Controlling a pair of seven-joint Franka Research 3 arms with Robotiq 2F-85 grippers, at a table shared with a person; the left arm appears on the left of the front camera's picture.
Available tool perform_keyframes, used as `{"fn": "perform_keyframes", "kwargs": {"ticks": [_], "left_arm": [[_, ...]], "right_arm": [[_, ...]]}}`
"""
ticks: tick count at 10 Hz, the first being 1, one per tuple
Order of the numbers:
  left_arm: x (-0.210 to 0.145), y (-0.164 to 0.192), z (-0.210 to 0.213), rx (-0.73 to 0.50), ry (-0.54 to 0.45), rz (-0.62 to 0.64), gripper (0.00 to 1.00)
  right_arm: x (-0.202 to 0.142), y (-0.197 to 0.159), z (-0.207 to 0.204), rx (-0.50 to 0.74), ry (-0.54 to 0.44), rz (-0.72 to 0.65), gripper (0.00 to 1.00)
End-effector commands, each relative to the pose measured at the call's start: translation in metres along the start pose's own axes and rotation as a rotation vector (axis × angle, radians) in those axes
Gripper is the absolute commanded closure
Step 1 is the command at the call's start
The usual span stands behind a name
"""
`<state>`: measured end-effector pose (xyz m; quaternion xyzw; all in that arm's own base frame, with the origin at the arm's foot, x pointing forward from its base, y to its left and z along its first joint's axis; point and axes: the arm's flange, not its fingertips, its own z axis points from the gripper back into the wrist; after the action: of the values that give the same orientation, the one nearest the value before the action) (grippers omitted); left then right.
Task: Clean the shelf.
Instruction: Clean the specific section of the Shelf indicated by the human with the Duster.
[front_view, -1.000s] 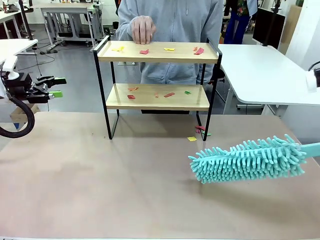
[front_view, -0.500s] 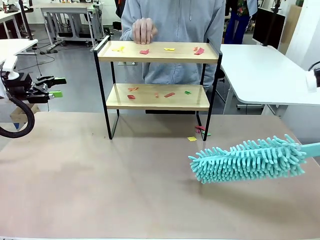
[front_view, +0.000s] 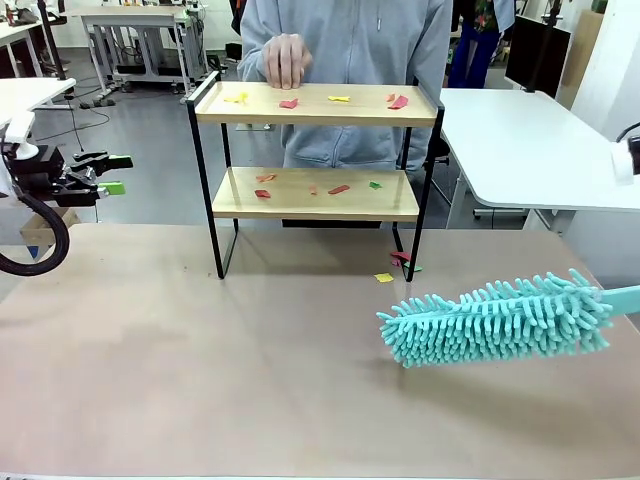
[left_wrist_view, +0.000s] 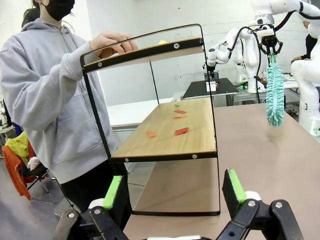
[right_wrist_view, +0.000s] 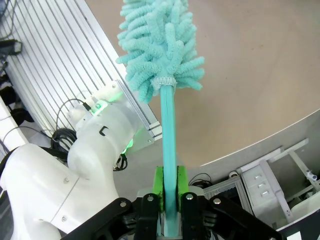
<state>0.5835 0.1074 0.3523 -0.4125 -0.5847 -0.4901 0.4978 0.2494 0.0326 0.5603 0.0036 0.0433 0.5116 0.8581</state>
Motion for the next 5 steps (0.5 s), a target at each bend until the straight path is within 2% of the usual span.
{"fn": "perform_keyframes", "kwargs": {"ticks": [1,5], "left_arm": [[0.004,-0.001,0.0,0.002,-0.002,-0.004,0.0],[0.004,-0.001,0.0,0.002,-0.002,-0.004,0.0]], "right_arm": [[0.028,0.011,0.037,0.025,-0.068,-0.073,0.87],[0.082,0.059,0.107,0.043,-0.201,-0.136,0.87]]}}
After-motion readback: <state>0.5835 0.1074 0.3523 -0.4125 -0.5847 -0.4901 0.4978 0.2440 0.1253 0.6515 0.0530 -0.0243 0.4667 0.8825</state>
